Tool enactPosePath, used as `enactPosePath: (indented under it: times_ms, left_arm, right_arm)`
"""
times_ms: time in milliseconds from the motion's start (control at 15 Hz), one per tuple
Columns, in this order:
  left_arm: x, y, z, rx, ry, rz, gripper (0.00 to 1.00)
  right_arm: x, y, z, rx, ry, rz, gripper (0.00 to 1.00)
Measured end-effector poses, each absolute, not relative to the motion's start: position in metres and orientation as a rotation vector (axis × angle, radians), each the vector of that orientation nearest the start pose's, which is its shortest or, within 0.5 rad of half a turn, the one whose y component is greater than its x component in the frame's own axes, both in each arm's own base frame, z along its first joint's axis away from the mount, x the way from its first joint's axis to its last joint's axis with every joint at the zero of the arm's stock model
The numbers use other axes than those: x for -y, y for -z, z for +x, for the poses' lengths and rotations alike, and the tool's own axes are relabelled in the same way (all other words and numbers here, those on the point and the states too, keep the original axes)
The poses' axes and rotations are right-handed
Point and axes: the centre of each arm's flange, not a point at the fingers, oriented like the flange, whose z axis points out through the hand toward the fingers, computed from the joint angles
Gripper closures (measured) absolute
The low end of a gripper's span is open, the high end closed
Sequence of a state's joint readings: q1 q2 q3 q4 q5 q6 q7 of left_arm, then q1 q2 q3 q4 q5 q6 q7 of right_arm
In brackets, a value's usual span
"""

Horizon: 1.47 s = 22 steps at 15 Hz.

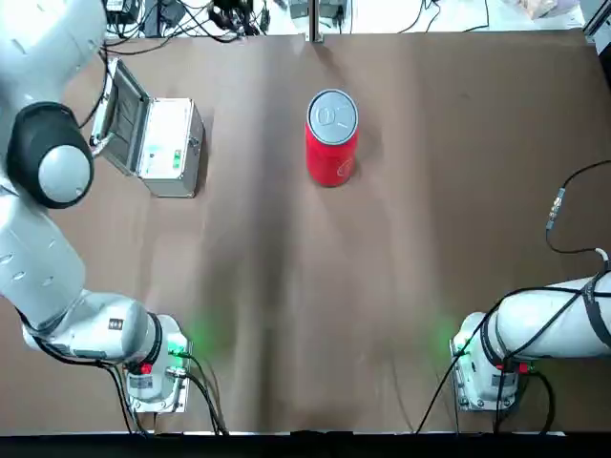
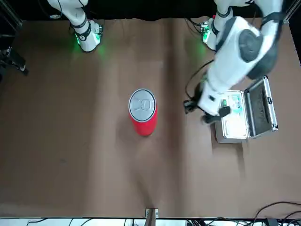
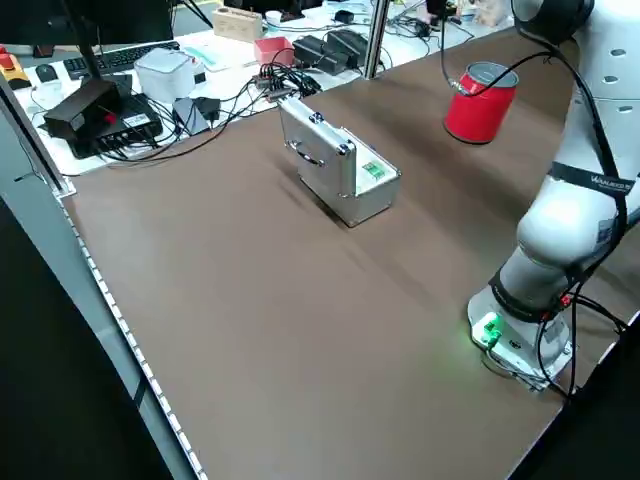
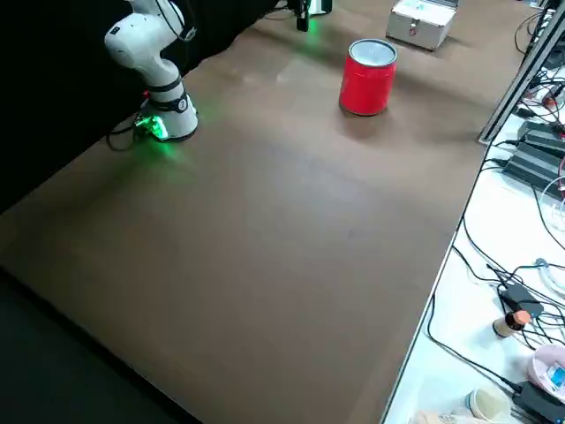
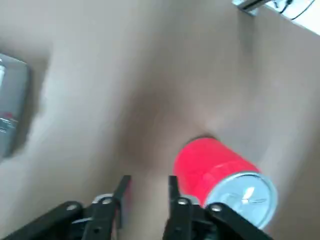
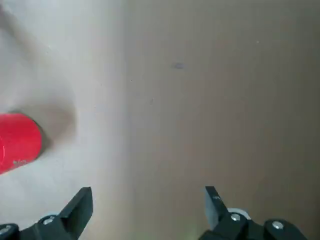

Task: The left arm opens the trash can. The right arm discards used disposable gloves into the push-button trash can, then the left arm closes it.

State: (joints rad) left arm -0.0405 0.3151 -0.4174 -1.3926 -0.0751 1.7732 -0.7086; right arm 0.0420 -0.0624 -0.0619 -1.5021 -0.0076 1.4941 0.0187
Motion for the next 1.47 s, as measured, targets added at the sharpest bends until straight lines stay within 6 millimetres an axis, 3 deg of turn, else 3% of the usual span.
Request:
enactPosePath:
  times_ms: [200, 400, 533, 800, 1467]
  left_arm:
    - [0.198, -0.562, 0.605, 0.296, -0.141, -3.292, 0.3]
    - [0.15, -0.57, 0.61, 0.149, -0.128, -3.281, 0.05]
    - [0.124, -0.571, 0.612, 0.048, -0.121, -3.249, 0.01]
    - [0.084, -0.578, 0.615, 0.006, -0.089, -3.21, 0.01]
    - [0.067, -0.591, 0.612, 0.001, -0.038, -3.156, 0.0]
  right_arm:
    - [0.012, -0.683, 0.526, -0.06, 0.081, -3.144, 0.01]
    - [0.012, -0.683, 0.525, -0.059, 0.073, -3.144, 0.01]
    - [0.012, -0.683, 0.525, -0.059, 0.072, -3.144, 0.01]
    - [0.012, -0.683, 0.525, -0.059, 0.07, -3.144, 0.01]
    - [0.012, -0.682, 0.525, -0.059, 0.07, -3.144, 0.01]
